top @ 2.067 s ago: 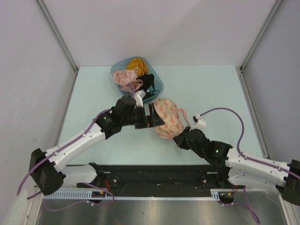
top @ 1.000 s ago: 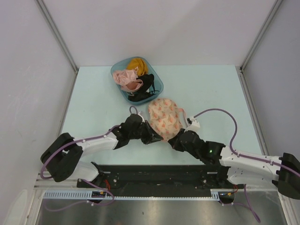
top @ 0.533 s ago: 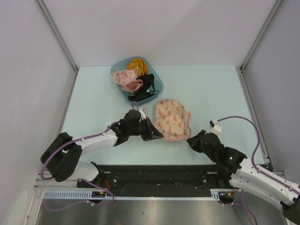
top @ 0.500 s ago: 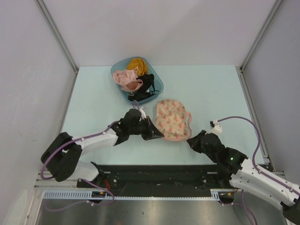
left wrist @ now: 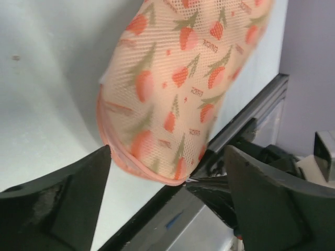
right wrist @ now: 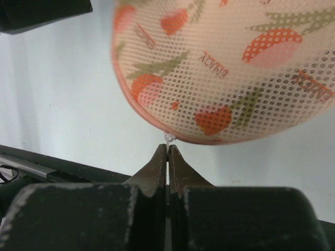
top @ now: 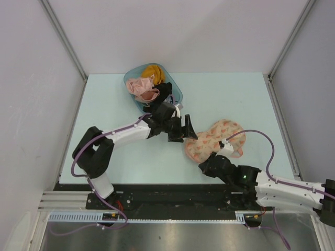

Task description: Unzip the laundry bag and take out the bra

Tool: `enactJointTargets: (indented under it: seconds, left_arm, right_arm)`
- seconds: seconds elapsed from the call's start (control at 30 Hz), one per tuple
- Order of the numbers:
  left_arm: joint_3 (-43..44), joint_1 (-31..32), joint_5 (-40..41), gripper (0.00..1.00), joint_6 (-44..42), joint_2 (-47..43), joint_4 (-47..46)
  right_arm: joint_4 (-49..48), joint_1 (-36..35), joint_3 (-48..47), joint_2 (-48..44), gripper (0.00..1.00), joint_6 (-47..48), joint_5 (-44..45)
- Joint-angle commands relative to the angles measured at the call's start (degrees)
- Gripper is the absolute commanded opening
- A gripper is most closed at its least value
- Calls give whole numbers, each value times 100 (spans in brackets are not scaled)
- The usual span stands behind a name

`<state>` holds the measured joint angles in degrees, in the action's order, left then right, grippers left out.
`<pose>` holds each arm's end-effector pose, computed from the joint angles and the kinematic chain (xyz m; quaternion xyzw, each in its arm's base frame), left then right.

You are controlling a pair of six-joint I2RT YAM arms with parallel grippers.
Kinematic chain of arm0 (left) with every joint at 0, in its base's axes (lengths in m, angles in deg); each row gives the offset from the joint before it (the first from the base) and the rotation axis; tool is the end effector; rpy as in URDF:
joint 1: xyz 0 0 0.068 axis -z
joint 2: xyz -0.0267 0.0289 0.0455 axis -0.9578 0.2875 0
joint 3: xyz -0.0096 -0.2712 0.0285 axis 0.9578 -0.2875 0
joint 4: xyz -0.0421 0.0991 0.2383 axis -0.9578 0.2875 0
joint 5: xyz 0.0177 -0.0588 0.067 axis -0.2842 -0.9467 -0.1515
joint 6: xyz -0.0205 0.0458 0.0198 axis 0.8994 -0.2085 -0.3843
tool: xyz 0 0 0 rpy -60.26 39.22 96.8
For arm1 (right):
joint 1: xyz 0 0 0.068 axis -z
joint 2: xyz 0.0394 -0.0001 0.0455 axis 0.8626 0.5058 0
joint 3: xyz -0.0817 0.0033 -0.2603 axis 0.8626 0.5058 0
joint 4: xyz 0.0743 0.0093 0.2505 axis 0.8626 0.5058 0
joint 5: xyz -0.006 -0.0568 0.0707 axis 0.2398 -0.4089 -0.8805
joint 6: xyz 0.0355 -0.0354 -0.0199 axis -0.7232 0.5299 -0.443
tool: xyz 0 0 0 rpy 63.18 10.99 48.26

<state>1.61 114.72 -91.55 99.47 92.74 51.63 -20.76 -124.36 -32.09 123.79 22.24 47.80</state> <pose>0.2708 -0.2585 0.2128 0.0403 0.9027 -0.4055 0.1383 0.0809 0.1338 0.1863 0.1059 0.8892 0.2670 0.3560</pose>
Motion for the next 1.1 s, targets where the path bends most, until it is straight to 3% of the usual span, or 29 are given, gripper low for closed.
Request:
enactJointTargets:
  seconds: [0.0, 0.13, 0.23, 0.33, 0.43, 1.07]
  left_arm:
    - [157, -82, 359, 96, -628, -549, 748]
    - [-344, -82, 518, 97, -489, -1357, 828]
    - [-897, -74, 176, 96, 11, -1701, 557]
    - [-1835, -4, -281, 100, 933, -1895, -652]
    - [-2137, 154, -361, 100, 1550, -1913, -1332]
    - [-1848, 594, 34, 100, 2685, -279, -2749]
  right_arm:
    - [-798, -73, -197, 307, 0, -390, 362]
    - [-817, 67, -197, 308, 0, -346, 424]
    - [-746, 243, -197, 246, 0, -267, 301]
    - [-755, 349, -197, 211, 0, -197, 231]
    - [-834, 402, -197, 255, 0, -153, 143]
    - [-887, 437, -197, 229, 0, -135, 46]
